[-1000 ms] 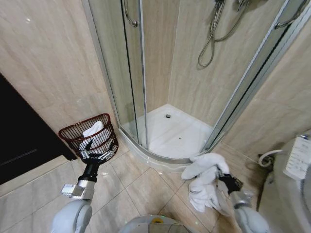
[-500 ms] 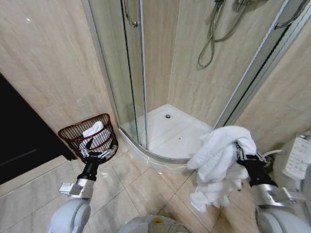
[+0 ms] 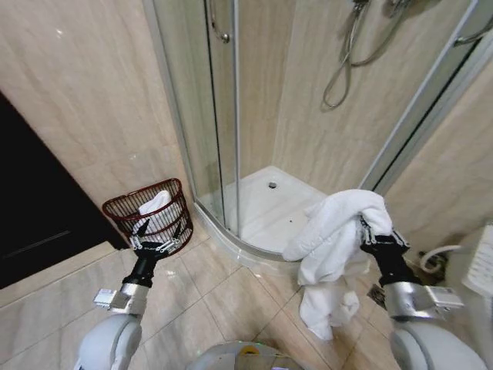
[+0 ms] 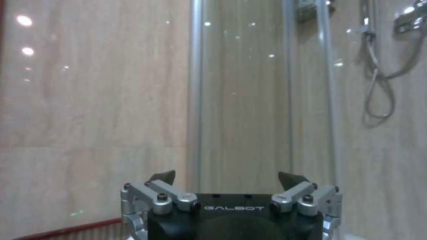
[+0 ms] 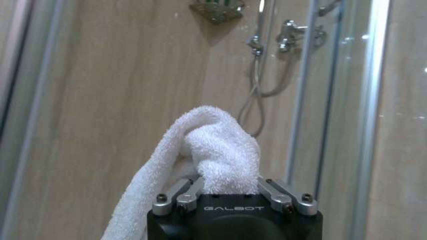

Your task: Discard the used towel into the hamper.

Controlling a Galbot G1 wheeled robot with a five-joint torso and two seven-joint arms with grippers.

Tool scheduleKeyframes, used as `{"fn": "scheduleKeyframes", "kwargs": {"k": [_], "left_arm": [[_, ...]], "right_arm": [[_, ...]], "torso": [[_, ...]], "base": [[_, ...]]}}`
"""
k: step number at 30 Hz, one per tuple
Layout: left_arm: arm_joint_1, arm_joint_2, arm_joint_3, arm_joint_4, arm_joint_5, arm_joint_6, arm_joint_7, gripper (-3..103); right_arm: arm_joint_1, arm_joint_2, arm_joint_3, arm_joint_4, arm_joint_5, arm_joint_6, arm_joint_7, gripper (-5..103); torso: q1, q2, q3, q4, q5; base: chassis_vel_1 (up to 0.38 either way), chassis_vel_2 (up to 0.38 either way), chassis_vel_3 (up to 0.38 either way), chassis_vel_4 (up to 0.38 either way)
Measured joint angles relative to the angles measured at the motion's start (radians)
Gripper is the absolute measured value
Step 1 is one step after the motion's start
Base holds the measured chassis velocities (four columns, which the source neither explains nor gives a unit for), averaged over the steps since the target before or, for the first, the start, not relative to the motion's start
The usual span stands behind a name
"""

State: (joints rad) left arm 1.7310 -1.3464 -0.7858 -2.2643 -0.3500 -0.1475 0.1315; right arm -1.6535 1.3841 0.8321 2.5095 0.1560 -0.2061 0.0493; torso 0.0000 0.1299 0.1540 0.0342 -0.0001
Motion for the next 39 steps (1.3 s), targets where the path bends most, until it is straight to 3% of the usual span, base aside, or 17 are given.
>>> {"fn": "scheduleKeyframes", "kwargs": {"k": [9, 39], "left_arm": [[-0.007, 0.003, -0.006, 0.023, 0.020, -0.036, -0.006, 100], [0.019, -0.021, -0.017, 0.001, 0.045, -0.048, 0.003, 100]], "right_arm": [[0.006, -0.002, 0.002, -0.009, -0.002, -0.002, 0.019, 19], [0.008, -0.030, -0.055, -0.041, -0.046, 0.010, -0.005, 19]], "torso": [[0.000, 0.000, 0.000, 0.0003, 0.0002], [0.000, 0.000, 0.000, -0.0001, -0.0001]], "base": [[0.116, 0.128, 0.027, 0.036], [0.155, 0.157, -0.128, -0.133]]}}
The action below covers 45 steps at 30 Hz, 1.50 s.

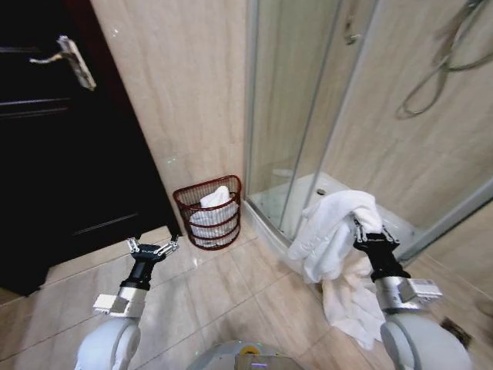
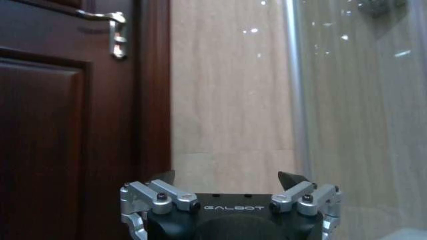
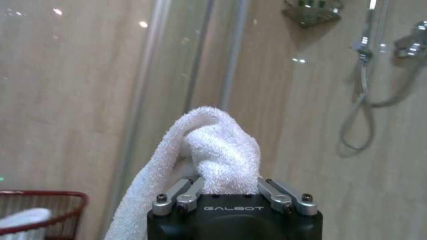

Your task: Discard the used towel into the hamper.

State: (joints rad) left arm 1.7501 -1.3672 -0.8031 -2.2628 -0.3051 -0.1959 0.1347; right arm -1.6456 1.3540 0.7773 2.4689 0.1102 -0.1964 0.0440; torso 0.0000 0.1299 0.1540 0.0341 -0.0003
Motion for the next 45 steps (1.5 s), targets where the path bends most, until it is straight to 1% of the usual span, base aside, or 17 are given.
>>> {"fn": "scheduleKeyframes", "kwargs": {"k": [2, 3, 4, 8, 12, 18, 25, 27, 33, 37, 41, 43, 45], "left_arm": [[0.001, 0.000, -0.001, 0.000, 0.000, -0.002, 0.000, 100], [0.002, 0.000, -0.001, 0.001, 0.000, -0.005, 0.000, 100], [0.003, 0.001, -0.002, 0.002, 0.000, -0.006, 0.000, 100], [0.004, 0.001, -0.002, 0.004, 0.000, -0.008, 0.001, 100], [0.006, 0.001, -0.003, 0.005, 0.000, -0.011, 0.002, 100], [0.007, 0.000, -0.002, 0.006, 0.002, -0.012, 0.002, 100], [0.010, -0.003, -0.002, 0.007, 0.008, -0.014, 0.002, 100], [0.010, -0.003, -0.001, 0.007, 0.010, -0.014, 0.002, 100], [0.008, -0.005, 0.002, 0.006, 0.015, -0.025, -0.001, 100], [0.008, -0.008, 0.004, 0.006, 0.021, -0.028, -0.005, 100], [0.007, -0.013, 0.008, 0.003, 0.026, -0.033, -0.007, 100], [0.007, -0.014, 0.009, 0.001, 0.029, -0.033, -0.008, 100], [0.007, -0.016, 0.010, -0.004, 0.035, -0.032, -0.010, 100]], "right_arm": [[0.001, -0.002, -0.002, 0.000, 0.000, 0.000, -0.002, 19], [0.002, -0.004, -0.005, 0.000, 0.003, 0.001, -0.002, 19], [0.002, -0.006, -0.007, 0.000, 0.006, 0.005, -0.002, 19], [0.001, -0.007, -0.010, 0.000, 0.013, 0.010, -0.002, 19], [-0.006, -0.007, -0.022, 0.004, 0.040, 0.015, 0.001, 19], [-0.006, -0.008, -0.029, 0.004, 0.042, 0.021, 0.003, 19], [-0.008, -0.008, -0.025, 0.003, 0.042, 0.027, 0.006, 19], [-0.008, -0.010, -0.023, 0.003, 0.043, 0.027, 0.008, 19], [0.002, -0.016, 0.002, 0.002, 0.072, 0.033, 0.016, 19], [0.015, -0.022, 0.034, -0.001, 0.096, 0.033, 0.020, 19], [0.023, -0.029, 0.057, -0.004, 0.123, 0.030, 0.028, 19], [0.025, -0.030, 0.059, -0.005, 0.127, 0.030, 0.033, 19], [0.029, -0.031, 0.062, -0.006, 0.132, 0.027, 0.041, 19]], "torso": [[0.000, 0.000, 0.000, 0.0001, 0.0007], [0.000, 0.000, 0.000, -0.0004, 0.0000], [0.000, 0.000, 0.000, -0.0001, -0.0004], [0.000, 0.000, 0.000, 0.0002, -0.0001], [0.000, 0.000, 0.000, 0.0001, 0.0005], [0.000, 0.000, 0.000, -0.0001, 0.0005], [0.000, 0.000, 0.000, 0.0003, 0.0002], [0.000, 0.000, 0.000, 0.0000, 0.0002], [0.000, 0.000, 0.000, 0.0001, 0.0003], [0.000, 0.000, 0.000, 0.0006, 0.0004], [0.000, 0.000, 0.000, -0.0004, 0.0004], [0.000, 0.000, 0.000, -0.0006, 0.0004], [0.000, 0.000, 0.000, -0.0002, 0.0004]], "base": [[0.227, 0.194, -0.114, -0.127], [0.210, 0.176, -0.063, -0.075], [0.182, 0.159, -0.063, -0.075], [0.182, 0.164, -0.016, -0.045], [0.085, 0.067, 0.103, 0.103], [0.085, 0.062, 0.138, 0.142], [0.127, 0.140, 0.125, 0.123], [0.128, 0.154, 0.135, 0.134], [0.128, 0.128, 0.109, 0.111], [0.089, 0.081, 0.080, 0.081], [0.005, 0.009, 0.016, 0.006], [0.000, 0.000, 0.000, 0.000], [0.000, 0.000, 0.000, 0.000]]}}
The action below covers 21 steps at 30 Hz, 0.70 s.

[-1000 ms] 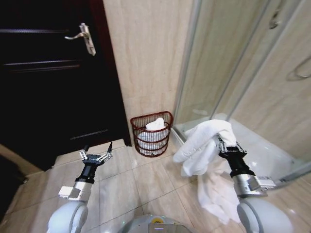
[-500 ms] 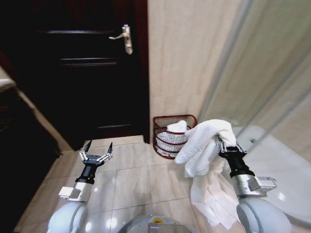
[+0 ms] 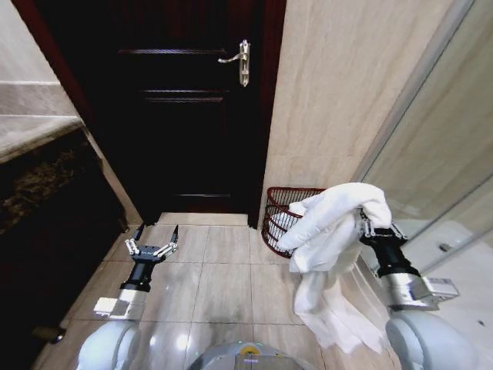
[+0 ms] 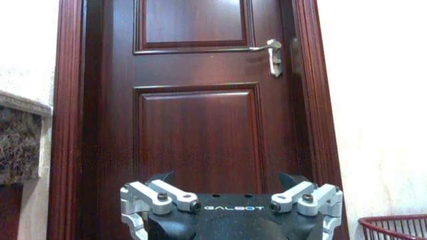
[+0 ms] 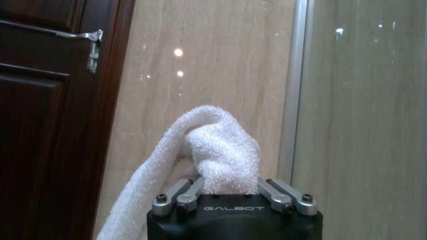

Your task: Discard the used towel into the hamper.

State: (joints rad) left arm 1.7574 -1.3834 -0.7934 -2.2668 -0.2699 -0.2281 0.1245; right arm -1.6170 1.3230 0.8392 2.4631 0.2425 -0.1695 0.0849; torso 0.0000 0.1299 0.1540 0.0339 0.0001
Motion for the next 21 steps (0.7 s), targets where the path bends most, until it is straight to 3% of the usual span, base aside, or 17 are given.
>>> {"fn": "scheduleKeyframes", "kwargs": {"k": [15, 21], "left_arm": [[0.000, -0.006, 0.001, -0.031, 0.014, 0.040, -0.012, 100], [0.001, -0.005, -0.001, -0.046, 0.016, 0.049, -0.013, 100]], "right_arm": [[0.022, -0.010, -0.004, 0.003, 0.026, -0.012, 0.019, 19], [0.024, -0.009, 0.021, 0.016, 0.048, -0.009, 0.029, 19]], "torso": [[0.000, 0.001, 0.001, 0.0002, -0.0001], [0.005, 0.023, 0.016, 0.0001, -0.0001]], "base": [[-0.042, 0.049, 0.043, -0.048], [0.000, 0.000, 0.000, 0.000]]}}
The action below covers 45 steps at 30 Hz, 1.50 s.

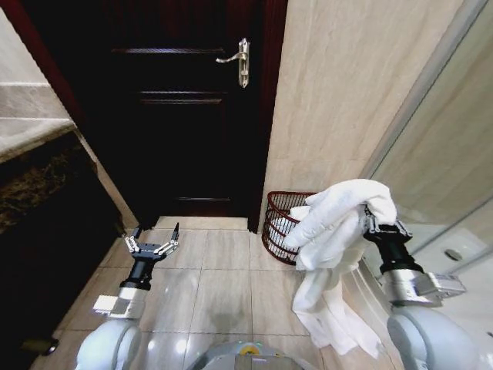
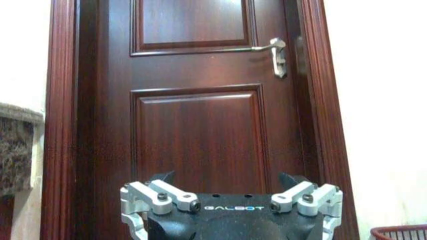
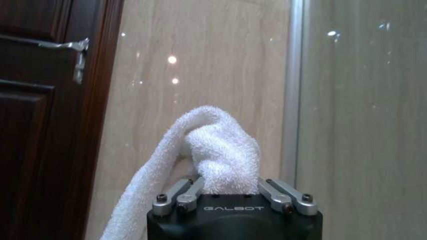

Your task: Discard the used towel into the hamper.

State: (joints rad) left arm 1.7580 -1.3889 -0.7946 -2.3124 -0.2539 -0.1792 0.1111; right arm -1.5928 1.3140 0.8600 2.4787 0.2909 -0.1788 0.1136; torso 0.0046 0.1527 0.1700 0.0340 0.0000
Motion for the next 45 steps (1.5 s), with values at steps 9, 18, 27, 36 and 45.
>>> {"fn": "scheduleKeyframes", "kwargs": {"k": [9, 18, 27, 36, 45], "left_arm": [[0.004, -0.003, -0.007, -0.036, 0.015, 0.028, -0.003, 100], [0.005, -0.003, -0.018, -0.051, 0.015, 0.036, -0.015, 100], [0.002, -0.013, -0.013, -0.053, 0.020, 0.046, -0.028, 100], [-0.001, -0.035, 0.001, -0.055, 0.038, 0.061, -0.033, 100], [0.004, -0.040, 0.013, -0.085, 0.057, 0.082, -0.053, 100]], "right_arm": [[-0.006, -0.030, 0.052, 0.021, 0.041, -0.016, 0.008, 19], [0.010, -0.046, 0.022, 0.022, 0.054, -0.043, 0.018, 19], [0.023, -0.071, 0.020, 0.022, 0.097, -0.058, 0.027, 19], [0.044, -0.090, 0.026, 0.022, 0.132, -0.063, 0.027, 19], [0.088, -0.110, 0.015, 0.022, 0.160, -0.084, 0.034, 19]], "torso": [[0.012, 0.041, 0.031, 0.0000, 0.0001], [0.023, 0.076, 0.055, 0.0001, 0.0000], [0.032, 0.109, 0.079, 0.0001, 0.0000], [0.042, 0.135, 0.095, 0.0001, 0.0001], [0.056, 0.175, 0.121, 0.0001, 0.0001]], "base": [[0.000, 0.000, 0.000, 0.000], [0.000, 0.000, 0.000, 0.000], [0.000, 0.000, 0.000, 0.000], [0.000, 0.000, 0.000, 0.000], [0.000, 0.000, 0.000, 0.000]]}}
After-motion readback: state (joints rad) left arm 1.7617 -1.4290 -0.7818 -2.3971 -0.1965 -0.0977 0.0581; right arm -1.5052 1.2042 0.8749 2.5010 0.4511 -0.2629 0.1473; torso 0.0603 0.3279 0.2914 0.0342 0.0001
